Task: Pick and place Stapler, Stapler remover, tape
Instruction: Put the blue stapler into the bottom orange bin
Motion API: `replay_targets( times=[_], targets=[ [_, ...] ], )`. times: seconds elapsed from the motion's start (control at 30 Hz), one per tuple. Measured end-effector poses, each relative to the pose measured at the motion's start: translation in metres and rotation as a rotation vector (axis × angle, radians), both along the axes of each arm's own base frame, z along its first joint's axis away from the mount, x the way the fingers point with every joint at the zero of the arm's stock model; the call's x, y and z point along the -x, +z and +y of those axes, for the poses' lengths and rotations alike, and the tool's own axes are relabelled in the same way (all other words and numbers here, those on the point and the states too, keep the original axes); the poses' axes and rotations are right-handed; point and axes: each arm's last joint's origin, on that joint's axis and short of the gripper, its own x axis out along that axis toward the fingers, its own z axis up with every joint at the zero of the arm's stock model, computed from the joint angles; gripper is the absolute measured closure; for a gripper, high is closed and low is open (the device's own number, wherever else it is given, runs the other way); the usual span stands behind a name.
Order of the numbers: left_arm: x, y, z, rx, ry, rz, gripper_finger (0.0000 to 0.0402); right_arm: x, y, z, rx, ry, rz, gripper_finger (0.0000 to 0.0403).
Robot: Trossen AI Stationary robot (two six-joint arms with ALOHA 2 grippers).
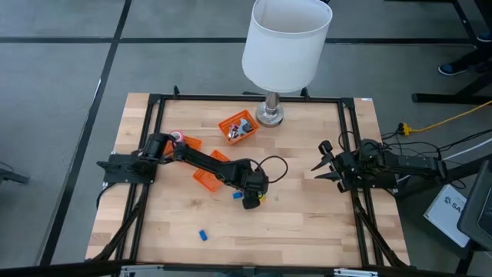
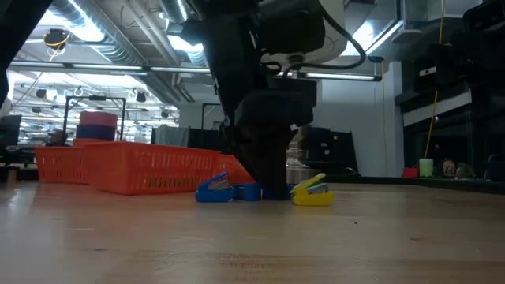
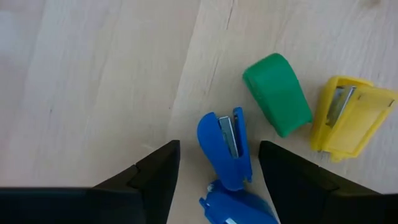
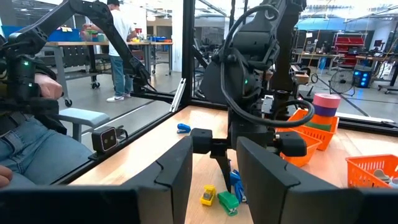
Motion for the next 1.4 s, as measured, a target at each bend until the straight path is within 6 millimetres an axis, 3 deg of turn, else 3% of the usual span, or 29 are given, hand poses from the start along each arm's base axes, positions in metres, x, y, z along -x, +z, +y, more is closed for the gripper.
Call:
replay_targets(
  times=[0.2, 0.57, 0.83, 1.4],
  targets=[
    [0.000, 0.000, -0.001, 0.010, -0.003, -0.001, 0.0225, 0.000, 0.000, 0.000, 0.000, 0.000, 0.000, 0.0274],
    [0.000, -0.001, 0.000, 0.049, -0.010, 0.011, 0.0350, 0.000, 0.000, 0.000, 0.000, 0.001, 0.000, 0.0274],
    [0.005, 0.007, 0.002, 0.053, -0.012, 0.027, 0.0343, 0.000, 0.000, 0.000, 0.000, 0.000, 0.000, 0.0274],
    [0.033, 0.069, 0.011, -0.074, 0.036, 0.013, 0.0343, 0.000, 0.000, 0.000, 0.000, 0.001, 0.000, 0.0274]
  ],
)
